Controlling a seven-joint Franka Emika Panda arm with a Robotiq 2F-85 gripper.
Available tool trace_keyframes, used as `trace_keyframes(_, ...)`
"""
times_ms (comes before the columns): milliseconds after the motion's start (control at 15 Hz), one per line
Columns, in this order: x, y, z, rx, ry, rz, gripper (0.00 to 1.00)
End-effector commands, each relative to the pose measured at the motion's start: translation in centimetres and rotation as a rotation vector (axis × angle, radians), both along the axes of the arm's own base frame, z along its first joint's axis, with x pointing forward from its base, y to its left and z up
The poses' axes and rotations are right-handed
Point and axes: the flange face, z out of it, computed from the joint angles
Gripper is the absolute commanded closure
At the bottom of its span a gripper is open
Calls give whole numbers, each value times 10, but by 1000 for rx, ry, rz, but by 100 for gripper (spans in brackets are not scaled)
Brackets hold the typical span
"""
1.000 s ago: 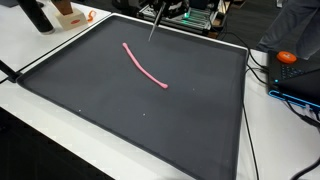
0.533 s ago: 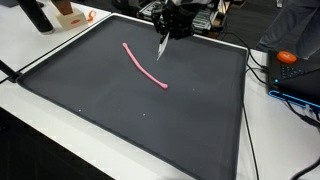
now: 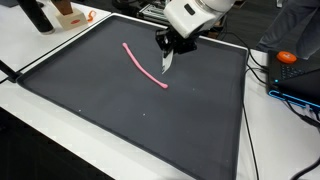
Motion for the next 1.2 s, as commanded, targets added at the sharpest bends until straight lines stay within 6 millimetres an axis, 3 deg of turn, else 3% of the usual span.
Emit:
trace_keyframes(0,11,8,-15,11,14,34,99)
trace_keyframes(533,26,13,-25,76,-1,-10,99)
trace_keyframes(1133,44,-15,-10,156,-61,-108,99)
